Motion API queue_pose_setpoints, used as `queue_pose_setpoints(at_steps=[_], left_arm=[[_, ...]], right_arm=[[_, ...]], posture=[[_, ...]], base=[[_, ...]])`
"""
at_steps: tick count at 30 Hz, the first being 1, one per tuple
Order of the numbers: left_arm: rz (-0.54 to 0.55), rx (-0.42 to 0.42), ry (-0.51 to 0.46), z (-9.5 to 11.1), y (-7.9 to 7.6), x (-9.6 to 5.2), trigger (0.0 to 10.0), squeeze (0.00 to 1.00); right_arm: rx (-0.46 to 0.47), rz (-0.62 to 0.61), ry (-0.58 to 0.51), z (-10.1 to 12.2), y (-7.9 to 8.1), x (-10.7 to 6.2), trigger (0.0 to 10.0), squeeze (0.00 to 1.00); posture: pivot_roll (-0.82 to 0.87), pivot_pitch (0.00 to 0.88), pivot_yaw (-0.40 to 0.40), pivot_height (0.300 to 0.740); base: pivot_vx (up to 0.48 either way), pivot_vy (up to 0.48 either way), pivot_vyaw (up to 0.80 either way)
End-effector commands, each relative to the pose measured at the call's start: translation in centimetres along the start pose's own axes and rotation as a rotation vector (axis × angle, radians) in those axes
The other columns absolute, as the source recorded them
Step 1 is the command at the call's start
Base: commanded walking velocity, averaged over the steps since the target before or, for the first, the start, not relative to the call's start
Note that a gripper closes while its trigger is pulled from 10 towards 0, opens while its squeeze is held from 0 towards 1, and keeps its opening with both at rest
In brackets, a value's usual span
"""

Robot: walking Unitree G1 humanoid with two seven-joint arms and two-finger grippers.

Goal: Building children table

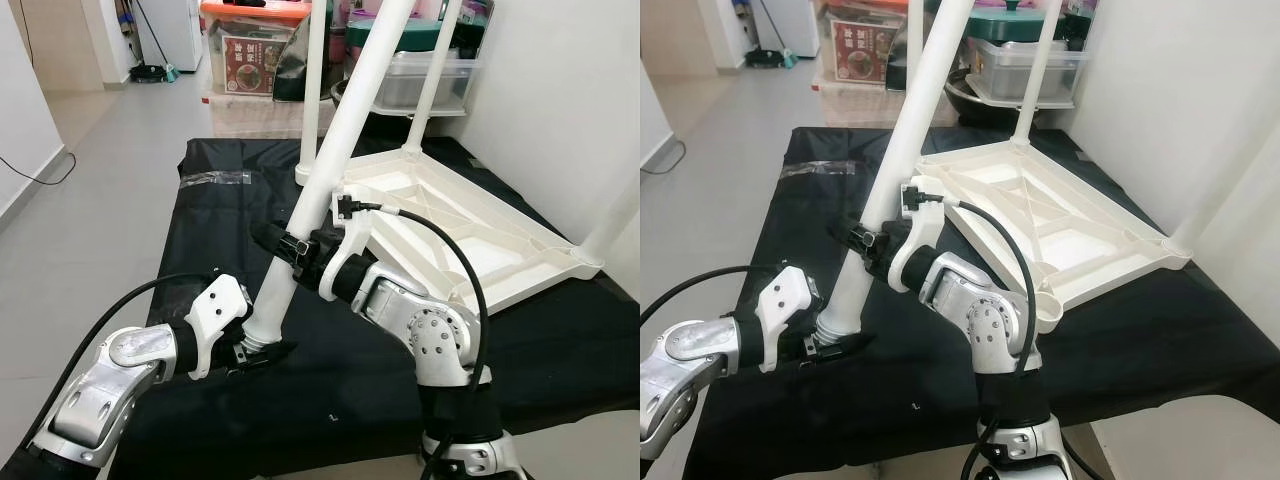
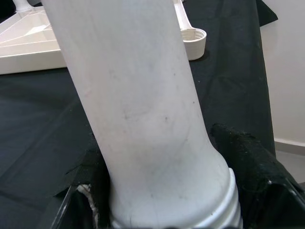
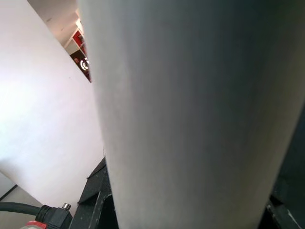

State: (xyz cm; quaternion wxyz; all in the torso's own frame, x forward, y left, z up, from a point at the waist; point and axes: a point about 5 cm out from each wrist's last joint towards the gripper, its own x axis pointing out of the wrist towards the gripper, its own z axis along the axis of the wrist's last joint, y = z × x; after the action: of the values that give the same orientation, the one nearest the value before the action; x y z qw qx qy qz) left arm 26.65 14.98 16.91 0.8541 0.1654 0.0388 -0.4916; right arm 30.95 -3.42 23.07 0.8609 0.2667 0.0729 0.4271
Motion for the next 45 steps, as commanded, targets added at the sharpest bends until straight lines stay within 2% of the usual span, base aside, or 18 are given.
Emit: queue_pose_setpoints(at_steps=[1,2,3,4,5,9,16,20,22,26,27,29,30,36,45], left_arm=[[0.008,0.049,-0.015,0.3,-0.1,-0.1,8.5,0.0],[0.008,0.049,-0.015,0.3,-0.1,-0.1,8.5,0.0],[0.023,0.049,-0.013,0.2,0.0,-0.1,10.0,0.0],[0.023,0.049,-0.013,0.2,0.0,-0.1,10.0,0.0],[0.083,0.017,-0.04,0.1,0.9,-0.4,10.0,1.0],[0.149,-0.039,-0.103,0.7,1.7,-1.1,10.0,1.0],[0.15,-0.094,-0.16,1.4,1.4,-2.0,10.0,1.0],[0.173,-0.132,-0.17,1.2,0.9,-3.5,10.0,1.0],[0.203,-0.162,-0.18,1.0,0.9,-4.1,10.0,1.0],[0.222,-0.192,-0.186,0.8,0.8,-4.7,10.0,0.99],[0.233,-0.206,-0.183,0.6,0.8,-5.1,10.0,0.27],[0.24,-0.214,-0.18,0.5,0.8,-5.3,10.0,0.27],[0.249,-0.22,-0.172,0.3,0.7,-5.5,10.0,0.0],[0.254,-0.234,-0.165,0.4,0.5,-5.4,10.0,0.0],[0.243,-0.243,-0.17,0.6,0.1,-5.0,10.0,0.0]], right_arm=[[0.013,-0.021,-0.02,0.3,-0.3,0.0,0.0,0.0],[0.013,-0.021,-0.02,0.3,-0.3,0.0,0.0,0.0],[0.011,-0.023,-0.029,0.5,-0.3,0.0,0.0,0.0],[0.011,-0.023,-0.029,0.5,-0.3,0.0,0.0,0.0],[-0.003,-0.026,-0.044,0.8,-0.3,-0.1,0.0,0.0],[-0.057,-0.044,-0.067,1.8,-1.0,-0.7,0.0,0.0],[-0.154,-0.082,-0.072,3.7,-2.9,-2.4,0.0,0.0],[-0.32,-0.06,-0.043,6.3,-4.8,-5.3,0.0,0.0],[-0.366,-0.028,-0.031,7.3,-5.4,-6.7,0.0,0.0],[-0.406,0.019,-0.012,8.3,-5.8,-7.9,0.0,0.0],[-0.416,0.066,-0.002,8.7,-5.8,-8.6,0.0,0.0],[-0.42,0.097,0.005,9.0,-5.7,-9.0,0.0,0.0],[-0.433,0.13,0.017,9.1,-5.6,-9.4,0.0,0.0],[-0.45,0.167,0.059,8.8,-6.4,-9.5,0.0,0.0],[-0.45,0.19,0.078,8.3,-6.5,-9.2,0.0,0.0]], posture=[[0.04,0.0,-0.077,0.74],[0.04,0.0,-0.077,0.74],[0.04,0.0,-0.077,0.74],[0.04,0.0,-0.077,0.74],[0.05,0.0,-0.074,0.74],[0.05,0.0,-0.077,0.74],[0.05,0.0,-0.077,0.74],[0.05,0.0,-0.081,0.74],[0.05,0.0,-0.083,0.74],[0.06,0.0,-0.085,0.74],[0.06,0.0,-0.086,0.74],[0.06,0.0,-0.086,0.74],[0.06,0.0,-0.088,0.74],[0.07,0.0,-0.092,0.74],[0.07,0.0,-0.094,0.74]], base=[[0.0,0.0,0.0],[0.0,0.0,0.0],[0.0,0.0,0.0],[0.0,0.0,0.0],[0.0,0.0,0.0],[0.0,0.0,0.0],[0.0,0.0,0.0],[0.0,0.0,0.0],[0.0,0.0,0.0],[0.0,0.0,0.0],[0.0,0.0,0.0],[0.0,0.0,0.0],[0.0,0.0,0.0],[0.0,0.0,0.0],[0.0,0.0,0.0]])
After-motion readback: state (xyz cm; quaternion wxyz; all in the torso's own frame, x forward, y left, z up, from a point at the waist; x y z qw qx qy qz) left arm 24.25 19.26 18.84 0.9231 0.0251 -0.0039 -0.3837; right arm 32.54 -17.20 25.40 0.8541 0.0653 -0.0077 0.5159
